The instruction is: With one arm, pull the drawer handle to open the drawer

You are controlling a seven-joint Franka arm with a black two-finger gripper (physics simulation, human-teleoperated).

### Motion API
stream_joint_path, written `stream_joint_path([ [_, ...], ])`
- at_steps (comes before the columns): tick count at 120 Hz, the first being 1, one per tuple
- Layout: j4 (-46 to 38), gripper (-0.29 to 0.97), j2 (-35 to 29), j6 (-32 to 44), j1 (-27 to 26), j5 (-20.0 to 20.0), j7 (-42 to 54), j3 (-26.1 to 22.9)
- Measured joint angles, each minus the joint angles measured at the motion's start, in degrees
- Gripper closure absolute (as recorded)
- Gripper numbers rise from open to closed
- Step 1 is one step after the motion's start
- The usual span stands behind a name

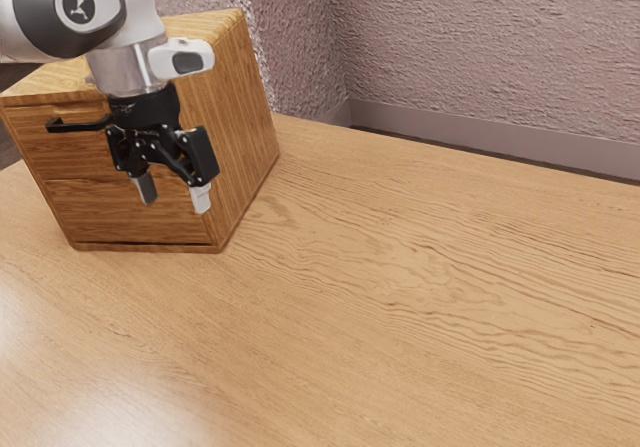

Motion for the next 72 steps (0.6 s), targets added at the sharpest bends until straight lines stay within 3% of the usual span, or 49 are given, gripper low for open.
stream_joint_path([
  [25,0.2,0.0,-0.3,9.0,-0.9,-0.5,1.4,0.2],
  [41,10.0,0.0,-0.6,8.1,-0.8,0.3,1.4,-0.2],
  [49,14.5,0.0,-0.9,5.4,-0.5,0.8,1.3,-2.8],
  [60,17.0,0.0,-1.0,1.8,-0.2,1.3,1.3,-10.0],
  [72,17.5,0.0,-1.1,-0.6,-4.4,2.9,1.4,-15.3],
])
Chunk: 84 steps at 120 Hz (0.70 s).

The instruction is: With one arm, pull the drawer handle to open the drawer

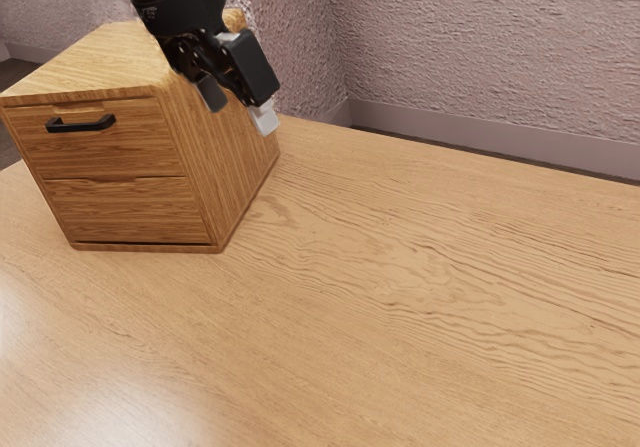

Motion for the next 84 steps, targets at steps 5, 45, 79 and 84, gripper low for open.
stream_joint_path([
  [5,-0.2,0.0,-0.5,-0.7,-2.3,1.7,0.3,-0.4],
  [45,-12.9,0.01,-1.7,1.2,-16.9,10.2,16.0,25.3],
  [79,-23.8,0.01,17.8,6.4,-12.2,-16.7,44.3,70.4],
  [84,-24.1,0.0,18.1,4.7,-12.6,-17.8,47.2,71.5],
])
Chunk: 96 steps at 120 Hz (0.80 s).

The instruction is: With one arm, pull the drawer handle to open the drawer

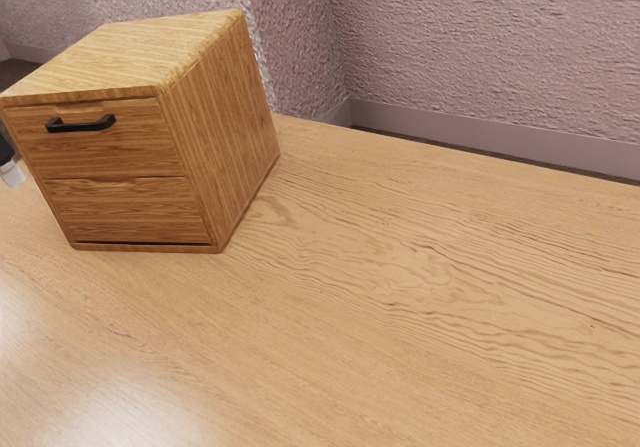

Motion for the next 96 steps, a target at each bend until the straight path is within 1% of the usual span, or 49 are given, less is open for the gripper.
stream_joint_path([
  [5,-0.7,0.0,0.6,-0.8,-0.2,-0.5,2.8,0.5],
  [13,-3.2,0.0,3.2,0.9,-1.0,1.4,7.9,0.7],
  [27,-4.6,0.0,3.9,-1.3,-0.5,3.4,14.6,1.2],
  [31,-5.5,0.01,4.1,-0.4,-0.3,4.3,16.6,1.2],
  [39,-8.8,0.01,4.4,4.5,-0.2,5.1,21.8,1.1],
  [48,-12.3,0.01,4.6,13.2,-0.2,3.7,28.5,1.1],
  [63,-12.7,0.01,5.5,26.3,-0.2,1.2,39.4,1.1],
  [69,-12.8,0.01,5.8,30.3,-0.2,-0.6,43.6,1.1],
  [78,-13.4,0.01,6.0,35.1,-0.1,-6.6,50.0,1.1],
  [88,-14.8,0.02,6.2,38.7,0.2,-13.6,57.0,0.9],
  [96,-16.2,0.02,6.2,40.7,1.1,-17.4,62.4,0.6],
])
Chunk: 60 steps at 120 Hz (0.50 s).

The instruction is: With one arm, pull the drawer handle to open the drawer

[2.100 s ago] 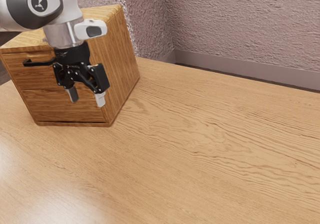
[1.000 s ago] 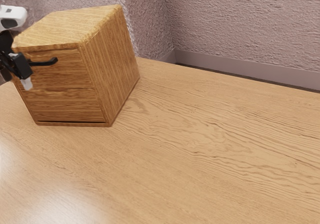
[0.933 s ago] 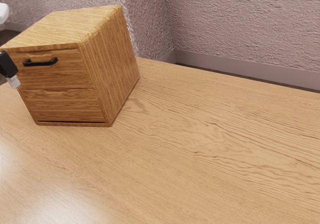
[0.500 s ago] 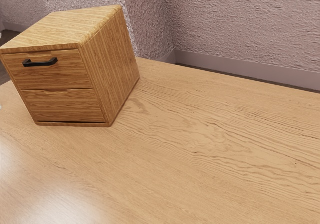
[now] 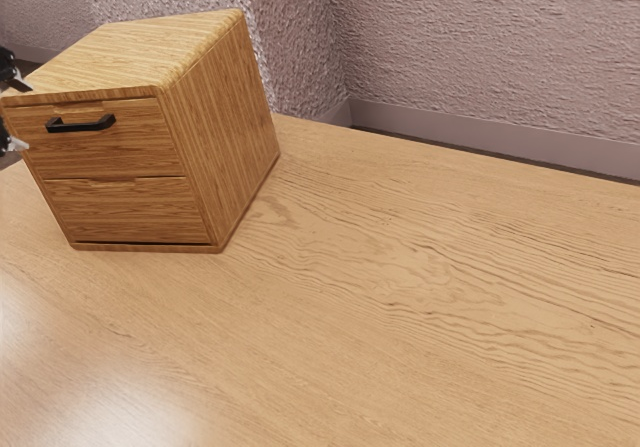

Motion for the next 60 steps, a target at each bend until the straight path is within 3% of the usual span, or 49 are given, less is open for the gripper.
stream_joint_path([
  [26,-1.1,0.03,-1.4,3.1,2.8,-6.3,14.9,-3.6],
  [60,-2.9,0.05,-2.9,2.8,6.2,-8.4,28.6,-5.1],
])
